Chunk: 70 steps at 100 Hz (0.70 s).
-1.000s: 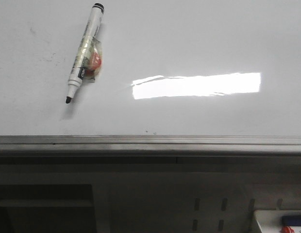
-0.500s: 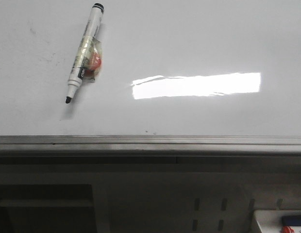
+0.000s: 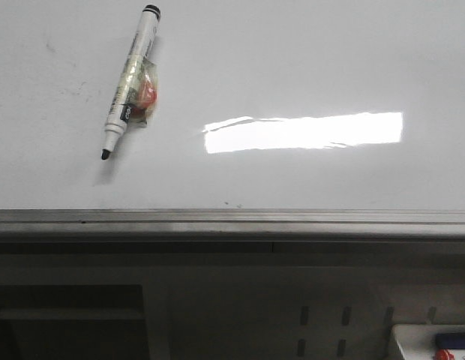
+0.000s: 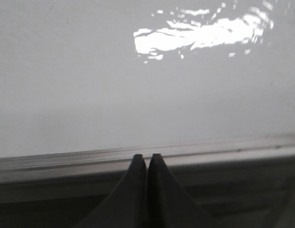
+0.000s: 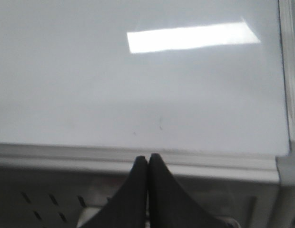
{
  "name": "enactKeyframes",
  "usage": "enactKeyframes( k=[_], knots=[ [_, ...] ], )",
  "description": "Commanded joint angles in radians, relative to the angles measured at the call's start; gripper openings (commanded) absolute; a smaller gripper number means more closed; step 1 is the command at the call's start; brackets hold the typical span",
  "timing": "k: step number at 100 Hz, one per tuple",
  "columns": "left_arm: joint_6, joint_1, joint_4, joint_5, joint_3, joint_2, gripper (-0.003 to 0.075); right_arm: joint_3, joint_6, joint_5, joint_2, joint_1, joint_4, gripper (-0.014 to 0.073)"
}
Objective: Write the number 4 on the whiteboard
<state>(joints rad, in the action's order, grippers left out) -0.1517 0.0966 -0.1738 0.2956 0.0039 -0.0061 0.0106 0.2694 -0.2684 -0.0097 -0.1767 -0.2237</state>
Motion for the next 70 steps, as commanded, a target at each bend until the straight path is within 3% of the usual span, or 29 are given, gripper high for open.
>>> enactKeyframes(
  k=[1,11,23,34,45,51,62,70],
  knots=[
    [0.06,0.0,-0.327,-0.159,0.034,-0.024,-0.002,0.024,-0.002,0.219,-0.015,0.006,0.102,-0.0054],
    [0.063,0.0,-0.714,-0.218,0.034,-0.024,-0.002,0.024,-0.002,0.347,-0.015,0.006,0.289,-0.0054],
    [0.063,0.0,-0.895,-0.333,0.034,-0.024,-0.002,0.024,-0.002,0.398,-0.015,0.006,0.338,-0.0054],
    [0.063,0.0,-0.975,-0.342,0.032,-0.024,-0.002,0.024,-0.002,0.419,-0.015,0.006,0.415,-0.0054],
    [0.06,0.002,-0.969,-0.329,0.027,-0.024,-0.002,0.01,-0.002,0.429,-0.015,0.006,0.581,-0.0053],
    [0.033,0.002,-0.892,-0.274,-0.003,-0.023,-0.002,-0.013,-0.002,0.431,-0.015,0.006,0.684,-0.0035],
    [-0.045,0.002,-0.66,-0.129,-0.115,0.029,-0.0006,-0.099,-0.007,0.393,-0.005,0.006,0.669,0.0056],
    [-0.05,0.002,-0.514,-0.031,-0.208,0.104,0.0074,-0.178,-0.02,0.303,0.022,0.006,0.577,0.016]
  ],
)
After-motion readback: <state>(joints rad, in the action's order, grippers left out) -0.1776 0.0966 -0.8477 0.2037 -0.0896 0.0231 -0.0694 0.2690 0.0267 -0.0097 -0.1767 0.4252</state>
